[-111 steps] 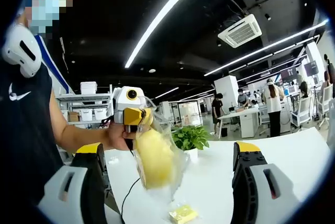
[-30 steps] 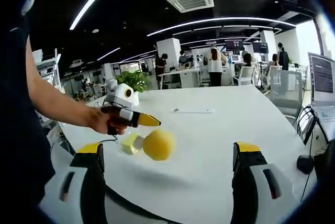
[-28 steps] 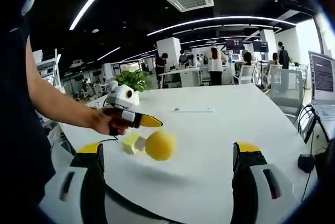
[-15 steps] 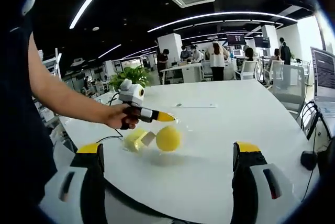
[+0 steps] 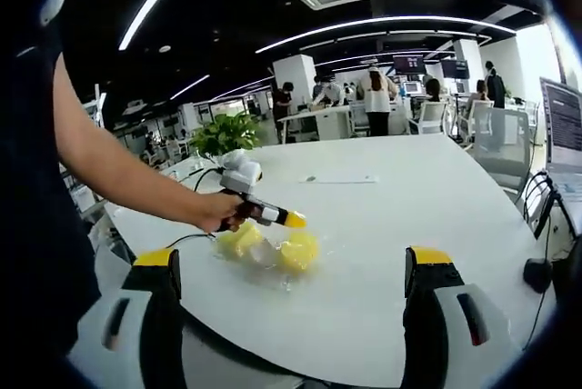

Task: Compare the silicone blocks by pressing each to a similar depth, holding the contact briefly, and releasing to observe deformation and rebound differences across the visible hardness samples.

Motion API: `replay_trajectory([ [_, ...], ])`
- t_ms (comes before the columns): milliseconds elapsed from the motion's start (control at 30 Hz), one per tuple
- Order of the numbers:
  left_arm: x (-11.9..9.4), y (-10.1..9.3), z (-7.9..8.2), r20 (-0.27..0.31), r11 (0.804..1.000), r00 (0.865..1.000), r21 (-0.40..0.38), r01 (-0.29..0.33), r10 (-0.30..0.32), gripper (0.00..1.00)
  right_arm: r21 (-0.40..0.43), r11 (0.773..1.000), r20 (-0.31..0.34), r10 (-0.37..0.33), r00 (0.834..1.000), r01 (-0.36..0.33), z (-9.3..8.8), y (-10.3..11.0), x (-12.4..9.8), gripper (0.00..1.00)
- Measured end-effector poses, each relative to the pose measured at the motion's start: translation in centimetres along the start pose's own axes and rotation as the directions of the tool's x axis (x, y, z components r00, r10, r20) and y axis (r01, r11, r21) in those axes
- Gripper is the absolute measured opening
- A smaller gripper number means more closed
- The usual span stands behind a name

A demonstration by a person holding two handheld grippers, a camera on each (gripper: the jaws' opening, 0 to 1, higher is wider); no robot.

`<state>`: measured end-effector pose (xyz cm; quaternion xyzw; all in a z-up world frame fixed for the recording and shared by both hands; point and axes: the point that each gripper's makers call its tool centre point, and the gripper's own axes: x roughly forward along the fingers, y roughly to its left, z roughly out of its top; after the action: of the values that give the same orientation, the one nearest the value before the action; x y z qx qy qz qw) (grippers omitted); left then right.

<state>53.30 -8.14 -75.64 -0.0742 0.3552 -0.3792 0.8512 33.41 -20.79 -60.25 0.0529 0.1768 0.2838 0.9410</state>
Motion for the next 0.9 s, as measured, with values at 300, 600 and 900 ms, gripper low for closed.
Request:
replay_trajectory([
  [300, -0.2, 2.1, -2.6, -0.083, 0.972, 0.994, 0.23, -0.051, 0.072, 0.0, 0.013, 1.0, -0.001, 0.004, 1.0, -0.004, -0.2, -0.2, 0.4, 0.97],
  [600, -0.9, 3.0, -2.4, -0.069, 0.997, 0.997, 0.07, -0.027, 0.032, 0.13, -0.004, 1.0, 0.004, 0.013, 1.0, -0.013, 0.4, 0.2, 0.5, 0.97],
  [900, -7.9, 1.4, 5.6, 0.206, 0.986, 0.977, 0.165, 0.022, -0.056, 0.61, -0.021, 1.0, 0.018, -0.003, 1.0, 0.004, 1.0, -0.1, 1.1, 0.97],
])
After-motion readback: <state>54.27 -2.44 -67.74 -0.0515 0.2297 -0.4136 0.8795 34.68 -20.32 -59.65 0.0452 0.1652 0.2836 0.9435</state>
